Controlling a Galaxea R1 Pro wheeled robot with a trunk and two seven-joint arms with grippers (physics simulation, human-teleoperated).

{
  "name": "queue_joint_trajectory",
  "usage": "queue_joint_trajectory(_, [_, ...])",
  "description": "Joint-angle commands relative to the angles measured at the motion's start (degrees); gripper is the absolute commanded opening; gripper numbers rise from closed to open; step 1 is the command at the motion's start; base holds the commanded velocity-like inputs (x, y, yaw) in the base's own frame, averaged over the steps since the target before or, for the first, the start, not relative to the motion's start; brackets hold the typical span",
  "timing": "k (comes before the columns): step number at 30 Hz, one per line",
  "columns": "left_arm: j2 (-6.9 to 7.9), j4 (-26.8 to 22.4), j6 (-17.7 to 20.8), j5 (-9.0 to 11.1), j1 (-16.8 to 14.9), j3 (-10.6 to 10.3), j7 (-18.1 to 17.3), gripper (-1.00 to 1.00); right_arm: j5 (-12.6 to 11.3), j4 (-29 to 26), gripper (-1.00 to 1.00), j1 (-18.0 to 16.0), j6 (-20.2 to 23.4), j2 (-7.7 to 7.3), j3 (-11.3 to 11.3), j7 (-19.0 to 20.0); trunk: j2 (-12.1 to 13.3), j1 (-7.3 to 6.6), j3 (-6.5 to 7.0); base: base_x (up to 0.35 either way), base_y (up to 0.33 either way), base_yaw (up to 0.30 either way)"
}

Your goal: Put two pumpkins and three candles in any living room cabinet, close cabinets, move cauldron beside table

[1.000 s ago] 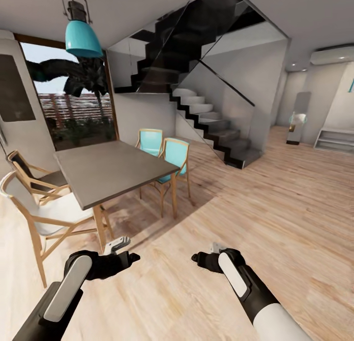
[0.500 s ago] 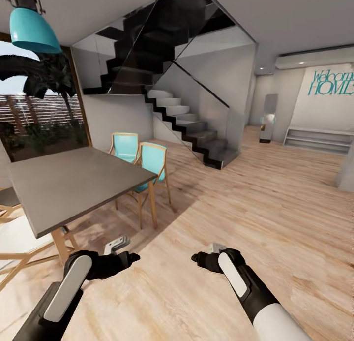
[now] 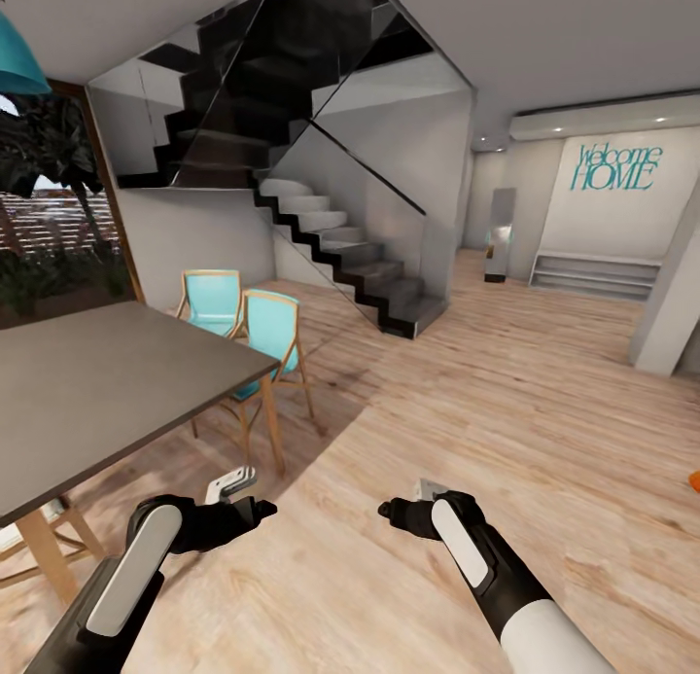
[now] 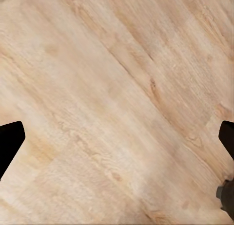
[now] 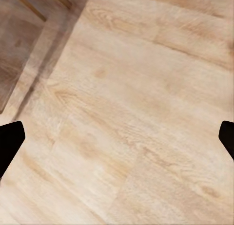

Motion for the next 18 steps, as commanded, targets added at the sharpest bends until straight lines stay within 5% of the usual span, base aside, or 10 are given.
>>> queue_joint_trajectory(1, [0.05, -0.05, 0.02, 0.57, -0.03, -0.09, 0.61, 1.00, -0.60, -0.07, 1.00, -0.04, 0.08, 0.01, 0.12, -0.57, -0.03, 0.03, -0.06, 0.322, 0.000, -0.005])
queue_joint_trajectory(18, [0.05, -0.05, 0.02, 0.68, -0.04, -0.10, 0.56, 1.00, -0.60, -0.07, 1.00, -0.04, 0.08, -0.01, 0.14, -0.57, -0.03, 0.03, -0.06, 0.321, 0.000, -0.007])
